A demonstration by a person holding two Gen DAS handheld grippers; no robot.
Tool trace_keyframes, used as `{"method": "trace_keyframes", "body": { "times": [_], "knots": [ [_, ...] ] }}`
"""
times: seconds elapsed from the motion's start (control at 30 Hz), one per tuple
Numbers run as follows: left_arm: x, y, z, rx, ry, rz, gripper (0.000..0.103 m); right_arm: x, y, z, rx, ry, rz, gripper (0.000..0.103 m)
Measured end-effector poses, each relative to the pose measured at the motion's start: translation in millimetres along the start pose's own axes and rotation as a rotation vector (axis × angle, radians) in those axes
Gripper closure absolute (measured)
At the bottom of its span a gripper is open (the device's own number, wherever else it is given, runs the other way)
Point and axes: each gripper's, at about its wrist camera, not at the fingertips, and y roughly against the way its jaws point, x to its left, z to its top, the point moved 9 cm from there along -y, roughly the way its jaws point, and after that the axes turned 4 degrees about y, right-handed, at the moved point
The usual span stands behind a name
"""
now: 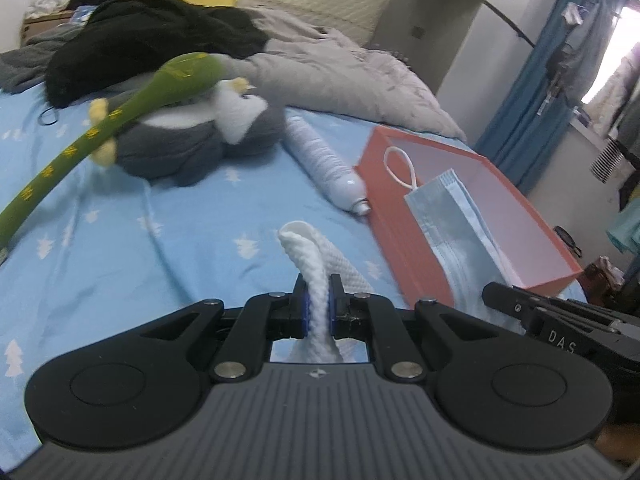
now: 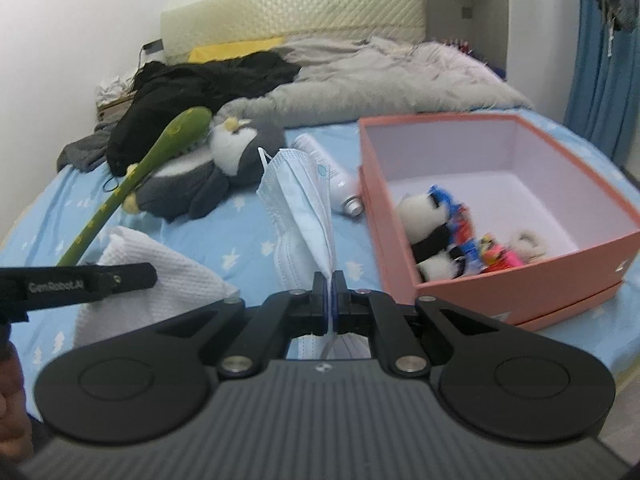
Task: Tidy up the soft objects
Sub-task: 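Carry the tissue with the left gripper while the right carries the mask over the box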
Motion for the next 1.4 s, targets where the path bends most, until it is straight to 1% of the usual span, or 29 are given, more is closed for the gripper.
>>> {"method": "trace_keyframes", "body": {
  "times": [0.23, 0.43, 0.6, 0.77, 0.9, 1.03, 1.1, 1.13, 1.23, 1.33, 1.4],
  "knots": [
    [-48.2, 1.5, 1.5, 0.006, -0.044, -0.084, 0.092, -33.8, 27.5, 8.2, -0.036, -0.045, -0.043, 0.097],
    [-90.7, 1.7, 5.0, 0.016, -0.1, -0.146, 0.092, -61.0, 53.4, 6.9, -0.058, -0.085, -0.08, 0.097],
    [-126.2, -6.4, 22.5, 0.004, -0.14, -0.197, 0.092, -86.8, 66.3, 12.7, -0.083, -0.117, -0.108, 0.097],
    [-159.8, -26.8, 52.3, 0.001, -0.184, -0.241, 0.092, -111.6, 66.5, 33.3, -0.12, -0.124, -0.133, 0.097],
    [-180.5, -51.9, 78.2, 0.02, -0.191, -0.268, 0.092, -129.2, 54.7, 58.0, -0.14, -0.122, -0.134, 0.097],
    [-195.5, -86.6, 100.7, 0.052, -0.215, -0.258, 0.092, -144.8, 34.9, 78.5, -0.129, -0.124, -0.133, 0.097],
    [-204.2, -102.2, 107.3, 0.066, -0.257, -0.245, 0.092, -151.9, 23.3, 86.6, -0.117, -0.126, -0.13, 0.097],
    [-209.6, -111.4, 109.2, 0.078, -0.294, -0.229, 0.092, -156.1, 17.0, 90.0, -0.109, -0.126, -0.133, 0.097],
    [-218.1, -139.0, 113.7, 0.099, -0.341, -0.19, 0.092, -167.7, -3.5, 95.3, -0.07, -0.128, -0.133, 0.097],
    [-222.6, -171.6, 115.1, 0.141, -0.344, -0.173, 0.092, -180.2, -29.0, 94.8, -0.007, -0.15, -0.12, 0.097],
    [-223.0, -192.4, 115.0, 0.179, -0.332, -0.168, 0.092, -189.6, -46.5, 91.9, 0.037, -0.158, -0.128, 0.097]
  ]
}}
